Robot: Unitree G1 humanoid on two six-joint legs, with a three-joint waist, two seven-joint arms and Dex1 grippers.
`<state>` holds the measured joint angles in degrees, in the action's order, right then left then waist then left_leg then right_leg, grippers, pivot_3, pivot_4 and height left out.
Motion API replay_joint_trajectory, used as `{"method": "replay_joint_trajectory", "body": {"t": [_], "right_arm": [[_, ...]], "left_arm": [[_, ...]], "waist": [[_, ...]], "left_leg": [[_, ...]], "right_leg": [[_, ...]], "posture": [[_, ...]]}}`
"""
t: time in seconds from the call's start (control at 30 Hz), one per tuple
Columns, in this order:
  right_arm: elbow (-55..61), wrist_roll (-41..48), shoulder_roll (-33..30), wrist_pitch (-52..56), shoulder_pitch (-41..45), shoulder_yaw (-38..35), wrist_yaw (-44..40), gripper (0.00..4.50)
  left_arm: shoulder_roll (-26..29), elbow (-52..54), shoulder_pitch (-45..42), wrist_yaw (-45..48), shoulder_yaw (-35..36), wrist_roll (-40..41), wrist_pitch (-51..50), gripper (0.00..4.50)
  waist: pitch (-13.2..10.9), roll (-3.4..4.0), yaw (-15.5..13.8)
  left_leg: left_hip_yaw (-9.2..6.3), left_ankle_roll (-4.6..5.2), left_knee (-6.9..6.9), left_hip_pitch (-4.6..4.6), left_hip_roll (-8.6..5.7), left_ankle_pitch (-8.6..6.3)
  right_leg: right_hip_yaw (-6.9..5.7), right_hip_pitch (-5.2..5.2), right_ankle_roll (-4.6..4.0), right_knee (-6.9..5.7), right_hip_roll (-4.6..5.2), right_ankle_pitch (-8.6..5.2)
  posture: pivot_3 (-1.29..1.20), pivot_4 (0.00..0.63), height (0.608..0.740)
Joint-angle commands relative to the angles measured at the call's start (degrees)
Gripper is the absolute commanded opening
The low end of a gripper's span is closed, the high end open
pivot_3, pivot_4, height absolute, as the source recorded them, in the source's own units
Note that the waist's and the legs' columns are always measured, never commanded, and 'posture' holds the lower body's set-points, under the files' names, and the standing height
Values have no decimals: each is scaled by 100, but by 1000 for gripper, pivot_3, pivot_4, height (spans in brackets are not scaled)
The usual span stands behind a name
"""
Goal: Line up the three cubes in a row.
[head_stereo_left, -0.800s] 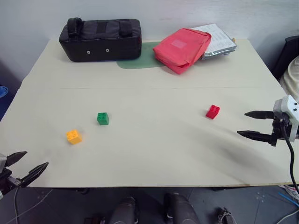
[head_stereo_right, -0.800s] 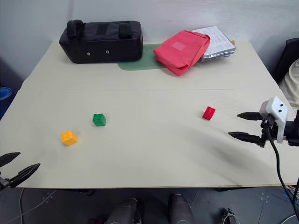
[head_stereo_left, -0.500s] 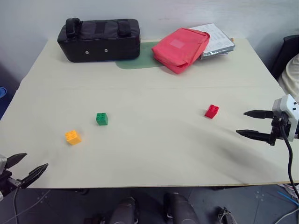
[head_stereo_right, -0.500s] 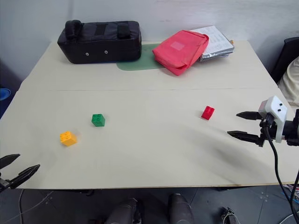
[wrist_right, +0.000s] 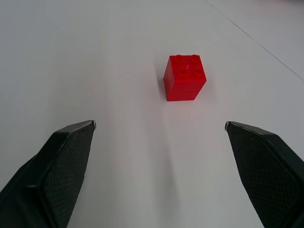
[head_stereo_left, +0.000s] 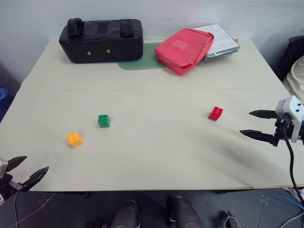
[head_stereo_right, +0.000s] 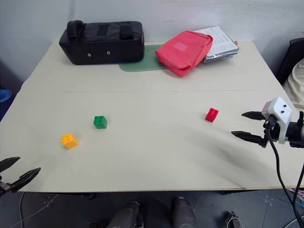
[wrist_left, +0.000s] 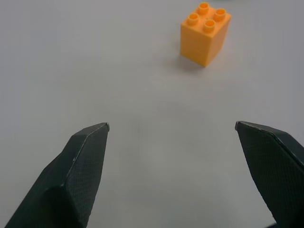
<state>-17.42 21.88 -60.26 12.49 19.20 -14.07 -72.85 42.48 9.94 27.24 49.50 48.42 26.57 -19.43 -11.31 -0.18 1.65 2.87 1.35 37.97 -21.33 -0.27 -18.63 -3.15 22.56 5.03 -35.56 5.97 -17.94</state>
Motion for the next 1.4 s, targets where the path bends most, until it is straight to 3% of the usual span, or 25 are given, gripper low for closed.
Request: {"method": "replay_joint_trajectory", "body": {"t": [0.03,0.17,0.37,0.53,0.77,0.97,1.07,1.3,1.4], "right_arm": [[88,-17,6,-139,63,-121,75,4500],[21,-72,32,84,437,126,66,4500],[-773,-724,280,15,1624,1005,37,4500],[-1741,-1185,674,-245,2533,1534,-170,4500],[-3120,-1730,1292,-559,3415,1825,213,4500],[-3803,-2148,1569,-808,3609,1970,422,4500],[-4080,-2176,1684,-831,3731,1895,543,3861],[-4056,-2144,1712,-1076,3678,1855,205,1541],[-3520,-1871,1621,-1120,3389,1784,-451,1489]], "left_arm": [[242,98,-195,56,-46,140,-163,4482],[570,571,-640,249,-422,524,-638,4482],[1469,1308,-2039,877,-1664,1424,-1496,4482],[1910,1526,-3318,1512,-2737,1893,-1818,4482],[1817,1347,-4841,1663,-3617,1970,-1981,4482],[1583,1304,-5485,1695,-4007,1868,-2002,4482],[1517,1347,-5633,1698,-4093,1952,-2082,4500],[1490,1299,-5900,1809,-4197,1944,-2107,4500],[1466,1252,-5952,1868,-4250,1922,-2100,4500]], "waist": [[0,0,-10],[0,1,-1],[-1,3,10],[-6,13,35],[-8,11,12],[-8,11,-3],[-9,10,-1],[-9,10,3],[-9,10,-1]], "left_leg": [[0,0,0,0,0,0],[0,-4,1,0,0,4],[0,-14,0,-1,-1,13],[5,-16,-3,-8,-1,15],[16,-19,8,-19,4,30],[19,-17,20,-17,4,36],[21,-16,21,-18,3,37],[20,-19,21,-18,6,40],[21,-19,22,-18,6,40]], "right_leg": [[0,-1,0,0,0,0],[0,-1,0,-1,0,0],[0,2,0,-6,0,0],[0,11,0,-7,-9,0],[3,16,1,-31,-32,0],[8,15,4,-43,-36,1],[11,15,7,-44,-37,3],[12,15,8,-43,-45,4],[13,14,9,-44,-45,4]], "posture": [[0,150,740],[0,150,740],[0,150,740],[0,150,740],[0,150,740],[0,150,740],[0,150,740],[0,150,740],[0,150,740]]}}
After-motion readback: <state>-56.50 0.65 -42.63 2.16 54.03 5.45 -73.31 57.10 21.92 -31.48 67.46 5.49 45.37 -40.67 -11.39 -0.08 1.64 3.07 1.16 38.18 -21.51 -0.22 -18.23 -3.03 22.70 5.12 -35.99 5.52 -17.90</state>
